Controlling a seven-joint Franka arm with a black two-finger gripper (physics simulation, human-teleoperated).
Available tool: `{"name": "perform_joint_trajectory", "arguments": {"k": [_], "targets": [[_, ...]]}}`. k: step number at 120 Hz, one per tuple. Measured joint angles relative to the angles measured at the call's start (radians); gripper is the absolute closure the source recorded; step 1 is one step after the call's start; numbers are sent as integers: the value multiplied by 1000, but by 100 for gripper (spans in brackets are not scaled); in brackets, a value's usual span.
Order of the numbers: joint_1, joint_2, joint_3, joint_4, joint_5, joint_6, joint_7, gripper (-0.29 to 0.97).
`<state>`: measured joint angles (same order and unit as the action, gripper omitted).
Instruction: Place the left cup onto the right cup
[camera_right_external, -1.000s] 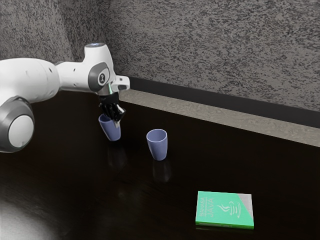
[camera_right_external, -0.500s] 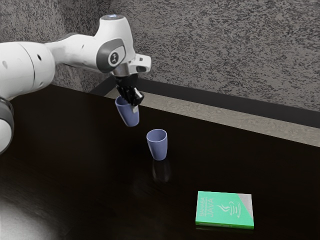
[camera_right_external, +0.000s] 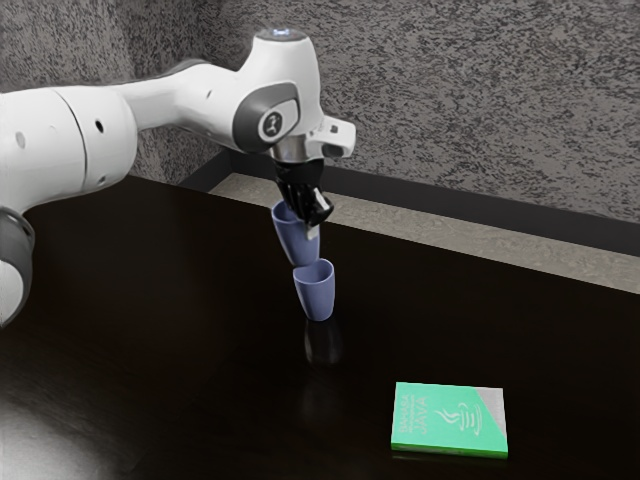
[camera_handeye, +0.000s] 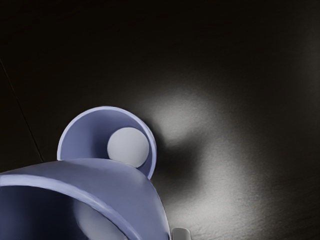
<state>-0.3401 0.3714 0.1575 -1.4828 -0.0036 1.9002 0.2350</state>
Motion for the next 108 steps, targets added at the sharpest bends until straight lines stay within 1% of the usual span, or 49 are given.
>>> {"name": "perform_joint_trajectory", "arguments": {"k": [32, 108], "targets": [[7, 105, -14, 130, 16, -13, -21, 78], [44, 189, -35, 171, 19, -10, -47, 79]]}}
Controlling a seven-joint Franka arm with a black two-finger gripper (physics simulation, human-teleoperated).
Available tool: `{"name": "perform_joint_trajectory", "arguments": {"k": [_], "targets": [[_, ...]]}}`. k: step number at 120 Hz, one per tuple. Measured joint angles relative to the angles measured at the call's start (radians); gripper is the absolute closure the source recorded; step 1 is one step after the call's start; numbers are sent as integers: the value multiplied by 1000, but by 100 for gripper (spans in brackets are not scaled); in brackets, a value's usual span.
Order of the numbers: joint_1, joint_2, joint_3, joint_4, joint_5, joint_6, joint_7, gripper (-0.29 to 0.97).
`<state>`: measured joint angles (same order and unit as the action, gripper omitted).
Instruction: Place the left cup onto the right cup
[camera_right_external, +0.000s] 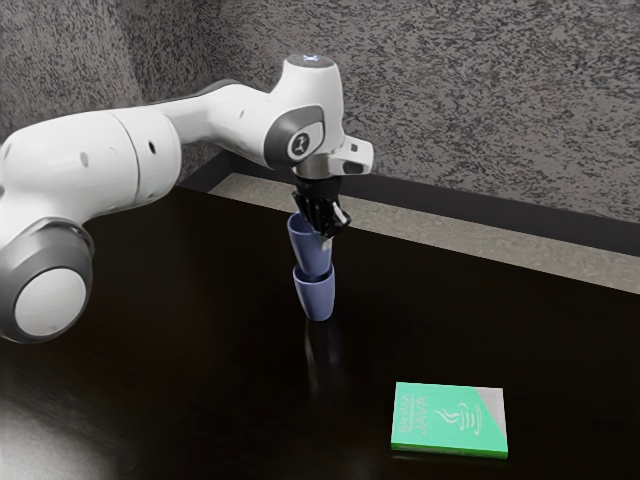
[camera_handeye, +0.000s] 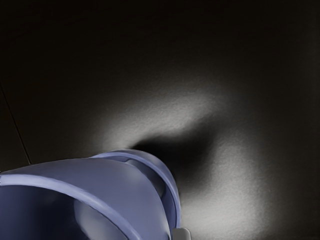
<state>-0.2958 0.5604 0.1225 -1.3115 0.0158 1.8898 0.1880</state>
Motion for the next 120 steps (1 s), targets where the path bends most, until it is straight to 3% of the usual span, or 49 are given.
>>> {"name": "perform_joint_trajectory", "arguments": {"k": [56, 90, 120], "targets": [[28, 60, -20, 7, -6, 5, -12, 76], [25, 48, -44, 27, -9, -5, -16, 41], [11, -100, -81, 11, -6, -68, -39, 14]]}}
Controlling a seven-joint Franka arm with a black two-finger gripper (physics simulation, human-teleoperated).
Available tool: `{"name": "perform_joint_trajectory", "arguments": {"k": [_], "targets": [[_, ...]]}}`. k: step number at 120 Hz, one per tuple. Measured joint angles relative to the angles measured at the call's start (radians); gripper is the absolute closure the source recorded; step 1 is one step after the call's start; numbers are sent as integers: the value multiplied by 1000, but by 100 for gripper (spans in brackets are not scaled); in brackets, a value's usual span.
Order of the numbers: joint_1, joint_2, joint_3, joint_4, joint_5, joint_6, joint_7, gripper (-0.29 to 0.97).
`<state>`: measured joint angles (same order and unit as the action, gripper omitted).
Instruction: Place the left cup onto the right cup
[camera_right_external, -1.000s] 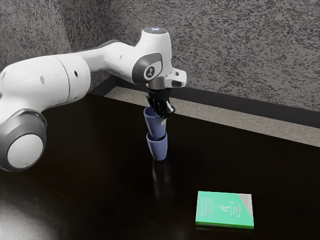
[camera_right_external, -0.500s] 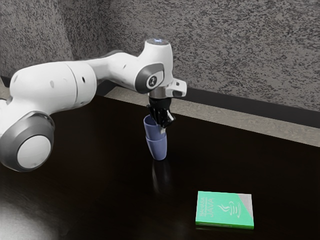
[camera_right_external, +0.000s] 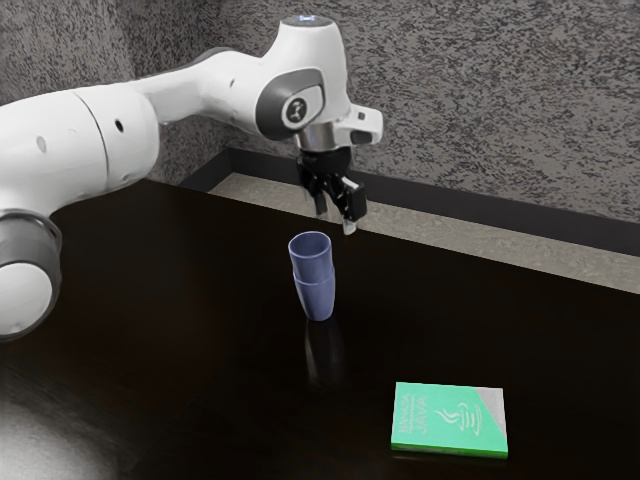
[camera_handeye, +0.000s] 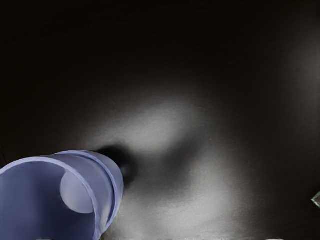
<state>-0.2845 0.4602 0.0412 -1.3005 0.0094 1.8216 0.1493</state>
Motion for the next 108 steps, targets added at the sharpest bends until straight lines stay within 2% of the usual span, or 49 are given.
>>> {"name": "perform_joint_trajectory", "arguments": {"k": [37, 69, 108], "targets": [[-4, -204, -8, -145, 1, -78, -19, 3], [53, -301, -6, -223, 3, -145, -30, 1], [113, -365, -6, -252, 29, -210, -40, 0]]}}
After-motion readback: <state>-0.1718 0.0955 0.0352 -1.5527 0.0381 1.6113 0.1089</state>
